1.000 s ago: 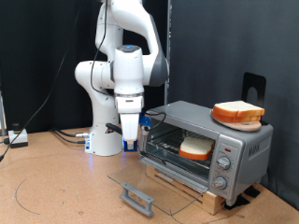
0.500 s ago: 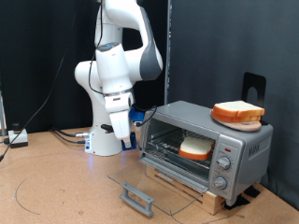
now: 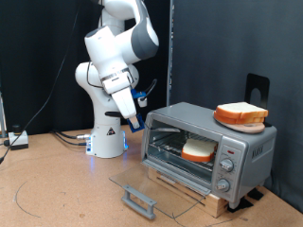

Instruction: Make a piece of toast with the oven

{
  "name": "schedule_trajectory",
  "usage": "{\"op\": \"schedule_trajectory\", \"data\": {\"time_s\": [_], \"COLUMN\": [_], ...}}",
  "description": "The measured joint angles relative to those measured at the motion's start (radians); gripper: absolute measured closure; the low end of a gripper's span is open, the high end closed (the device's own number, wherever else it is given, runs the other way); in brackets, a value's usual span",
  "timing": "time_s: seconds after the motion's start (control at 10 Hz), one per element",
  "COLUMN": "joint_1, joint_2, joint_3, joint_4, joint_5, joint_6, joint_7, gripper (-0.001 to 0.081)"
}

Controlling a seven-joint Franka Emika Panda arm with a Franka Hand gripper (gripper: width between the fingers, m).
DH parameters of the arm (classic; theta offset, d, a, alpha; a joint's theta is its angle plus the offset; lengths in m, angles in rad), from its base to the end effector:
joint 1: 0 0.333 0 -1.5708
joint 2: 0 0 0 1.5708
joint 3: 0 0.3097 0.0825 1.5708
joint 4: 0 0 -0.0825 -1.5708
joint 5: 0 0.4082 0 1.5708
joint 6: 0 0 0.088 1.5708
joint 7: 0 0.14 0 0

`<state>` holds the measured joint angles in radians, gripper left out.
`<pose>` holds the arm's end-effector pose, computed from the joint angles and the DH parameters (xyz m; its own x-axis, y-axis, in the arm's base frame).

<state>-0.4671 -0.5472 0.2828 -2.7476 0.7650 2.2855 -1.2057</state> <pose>0.3931 -0.0549 0.3336 0.8176 0.4058 0.4085 0.5046 -0.8467 -0.1687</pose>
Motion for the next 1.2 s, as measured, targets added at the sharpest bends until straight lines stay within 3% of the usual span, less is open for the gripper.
{"op": "schedule_trajectory", "data": {"time_s": [0.3, 0.4, 0.5, 0.8, 1.2], "joint_1": [-0.006, -0.005, 0.012, 0.112, 0.201], "joint_2": [-0.125, -0.121, -0.117, -0.116, -0.119], "joint_3": [0.001, 0.001, -0.01, -0.044, 0.004], "joint_4": [-0.031, -0.031, -0.026, 0.029, 0.075], "joint_5": [-0.039, -0.036, -0.004, 0.043, 0.046], "joint_6": [-0.088, -0.087, -0.111, -0.277, -0.419], "joint_7": [0.052, 0.049, -0.012, -0.216, -0.234], "gripper": [0.041, 0.041, 0.041, 0.041, 0.041]}}
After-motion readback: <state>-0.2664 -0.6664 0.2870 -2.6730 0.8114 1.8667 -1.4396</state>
